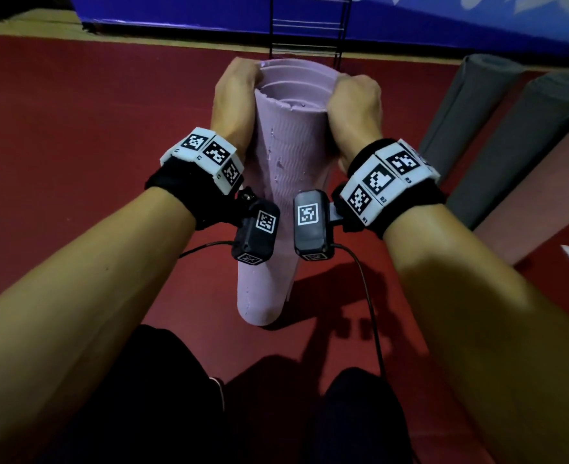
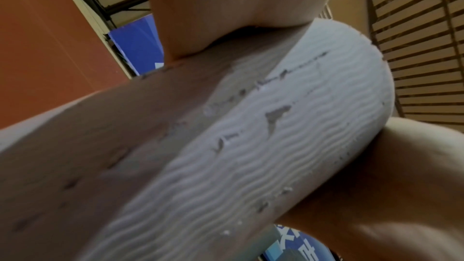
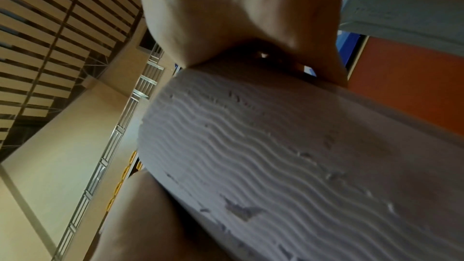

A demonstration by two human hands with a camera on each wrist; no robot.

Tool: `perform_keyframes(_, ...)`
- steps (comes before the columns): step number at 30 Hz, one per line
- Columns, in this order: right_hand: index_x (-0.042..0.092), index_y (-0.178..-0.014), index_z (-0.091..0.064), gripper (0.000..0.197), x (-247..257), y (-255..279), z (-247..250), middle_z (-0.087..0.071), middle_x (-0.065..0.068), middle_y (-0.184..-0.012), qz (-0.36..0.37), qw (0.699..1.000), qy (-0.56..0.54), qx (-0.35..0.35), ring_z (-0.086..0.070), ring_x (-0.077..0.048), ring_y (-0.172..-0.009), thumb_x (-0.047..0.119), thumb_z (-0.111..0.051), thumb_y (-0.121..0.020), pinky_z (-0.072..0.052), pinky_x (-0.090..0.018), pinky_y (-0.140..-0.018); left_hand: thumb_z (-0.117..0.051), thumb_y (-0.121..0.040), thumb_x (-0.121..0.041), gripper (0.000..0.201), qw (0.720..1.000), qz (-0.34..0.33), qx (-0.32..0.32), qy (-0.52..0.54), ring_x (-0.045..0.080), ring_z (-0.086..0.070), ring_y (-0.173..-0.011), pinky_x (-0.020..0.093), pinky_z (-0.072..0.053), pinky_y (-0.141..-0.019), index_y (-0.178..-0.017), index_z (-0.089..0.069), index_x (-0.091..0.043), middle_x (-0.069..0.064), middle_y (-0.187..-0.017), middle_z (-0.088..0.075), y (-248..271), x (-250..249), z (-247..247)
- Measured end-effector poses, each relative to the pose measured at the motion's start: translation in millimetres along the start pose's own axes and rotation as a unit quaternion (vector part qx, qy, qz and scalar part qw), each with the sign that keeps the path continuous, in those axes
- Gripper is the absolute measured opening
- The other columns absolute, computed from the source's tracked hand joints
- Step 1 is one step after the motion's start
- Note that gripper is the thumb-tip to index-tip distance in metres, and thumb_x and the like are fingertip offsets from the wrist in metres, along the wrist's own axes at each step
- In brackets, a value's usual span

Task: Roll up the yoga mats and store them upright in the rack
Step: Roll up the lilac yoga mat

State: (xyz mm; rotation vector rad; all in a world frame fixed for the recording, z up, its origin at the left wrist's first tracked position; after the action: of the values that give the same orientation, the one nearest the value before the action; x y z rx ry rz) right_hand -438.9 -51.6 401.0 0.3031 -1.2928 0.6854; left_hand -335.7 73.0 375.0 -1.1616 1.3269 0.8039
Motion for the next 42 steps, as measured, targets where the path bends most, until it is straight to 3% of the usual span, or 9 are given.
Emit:
perform_keyframes(3, 0.003, -0.132, -0.055, 0.038, -10, 2, -1, -0.058, -0.013, -0.136, -0.014, 1.000, 0.006, 0.010, -0.056, -0.028, -0.120, 0.024, -0.035, -0.106, -0.042, -0.028, -0.091, -0.054, -0.068, -0.046, 0.059, 1.000, 0.010, -0.001, 0.015, 0.038, -0.067, -0.105, 0.059, -0.051, -0.095, -0.105, -0.072, -0.004, 0.016, -0.107, -0.073, 7, 11, 0)
perform_keyframes(10, -0.003, -0.121, -0.050, 0.030, -56, 30, -20, -0.058, -0.022, -0.129, -0.042, 0.999, -0.011, 0.005, -0.053, -0.032, -0.116, 0.016, -0.031, -0.108, -0.026, -0.028, -0.074, -0.064, -0.074, -0.045, 0.057, 0.998, 0.037, -0.008, 0.044, 0.035, -0.061, -0.094, 0.066, -0.044, -0.097, -0.094, -0.062, 0.008, 0.039, -0.110, -0.059, 2, 90, 25)
perform_keyframes(13, -0.003, -0.124, -0.050, 0.032, -49, 34, -24, -0.056, -0.022, -0.134, -0.049, 0.999, -0.018, -0.003, -0.052, -0.033, -0.122, 0.017, -0.031, -0.108, -0.029, -0.029, -0.081, -0.069, -0.068, -0.044, 0.037, 0.998, 0.036, -0.013, 0.050, 0.025, -0.054, -0.084, 0.052, -0.050, -0.088, -0.084, -0.062, -0.011, 0.020, -0.090, -0.059, 11, 71, 26)
perform_keyframes(16, -0.001, -0.122, -0.052, 0.032, -46, 36, -27, -0.059, -0.019, -0.131, -0.053, 0.998, -0.025, -0.006, -0.054, -0.032, -0.117, 0.020, -0.033, -0.108, -0.024, -0.025, -0.067, -0.063, -0.070, -0.038, 0.018, 0.999, 0.029, -0.039, 0.012, 0.018, -0.054, -0.076, 0.040, -0.046, -0.076, -0.063, -0.062, -0.022, 0.005, -0.078, -0.061, 19, 50, 27)
perform_keyframes(24, 0.010, -0.103, -0.044, 0.016, -50, 30, -38, -0.050, 0.002, -0.086, -0.073, 0.995, -0.062, 0.007, -0.045, -0.016, -0.078, 0.020, -0.034, -0.108, -0.023, -0.028, -0.059, -0.068, -0.066, -0.046, 0.053, 0.993, 0.108, -0.032, 0.020, 0.034, -0.070, -0.102, 0.052, -0.050, -0.100, -0.101, -0.076, -0.008, 0.013, -0.103, -0.075, 3, 63, 27)
perform_keyframes(30, 0.011, -0.109, -0.045, 0.017, -48, 31, -43, -0.054, -0.002, -0.097, -0.099, 0.992, -0.079, 0.022, -0.049, -0.017, -0.080, 0.024, -0.034, -0.108, -0.030, -0.031, -0.064, -0.059, -0.084, -0.039, 0.032, 0.993, 0.108, -0.045, 0.019, 0.032, -0.071, -0.099, 0.050, -0.051, -0.099, -0.089, -0.075, -0.011, 0.014, -0.099, -0.076, 8, 62, 29)
perform_keyframes(34, 0.007, -0.128, -0.053, 0.030, -39, 37, -41, -0.060, -0.005, -0.116, -0.081, 0.992, -0.093, 0.025, -0.055, -0.019, -0.099, 0.018, -0.035, -0.107, -0.037, -0.024, -0.074, -0.056, -0.071, -0.029, 0.020, 0.992, 0.056, -0.061, -0.100, 0.026, -0.070, -0.090, 0.045, -0.055, -0.092, -0.082, -0.070, -0.019, 0.009, -0.093, -0.074, 0, 40, 29)
perform_keyframes(37, 0.011, -0.132, -0.058, 0.035, -38, 41, -37, -0.060, -0.007, -0.133, -0.052, 0.996, -0.066, 0.011, -0.054, -0.022, -0.110, 0.016, -0.036, -0.105, -0.037, -0.014, -0.074, -0.071, -0.060, -0.026, 0.042, 0.971, 0.069, -0.024, -0.229, 0.021, -0.070, -0.094, 0.037, -0.058, -0.089, -0.102, -0.071, -0.021, 0.003, -0.101, -0.073, -1, 25, 24)
perform_keyframes(42, 0.017, -0.125, -0.065, 0.035, -40, 43, -30, -0.065, -0.008, -0.129, -0.034, 0.999, -0.020, -0.021, -0.053, -0.031, -0.120, 0.020, -0.038, -0.103, -0.038, -0.031, -0.094, -0.081, -0.075, -0.020, 0.054, 0.863, -0.015, 0.094, -0.497, 0.024, -0.059, -0.117, 0.027, -0.048, -0.091, -0.124, -0.061, -0.031, 0.003, -0.133, -0.059, -4, -4, 4)
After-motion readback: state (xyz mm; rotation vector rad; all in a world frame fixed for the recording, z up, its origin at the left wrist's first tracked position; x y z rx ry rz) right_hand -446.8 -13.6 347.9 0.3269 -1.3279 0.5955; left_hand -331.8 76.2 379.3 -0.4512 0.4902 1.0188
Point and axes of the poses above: each hand's wrist, its own y-axis away from the middle knuckle, its own z-axis out of the back of the hand, x = y × z, the point moved 3 cm from there along -y, towards the middle knuckle
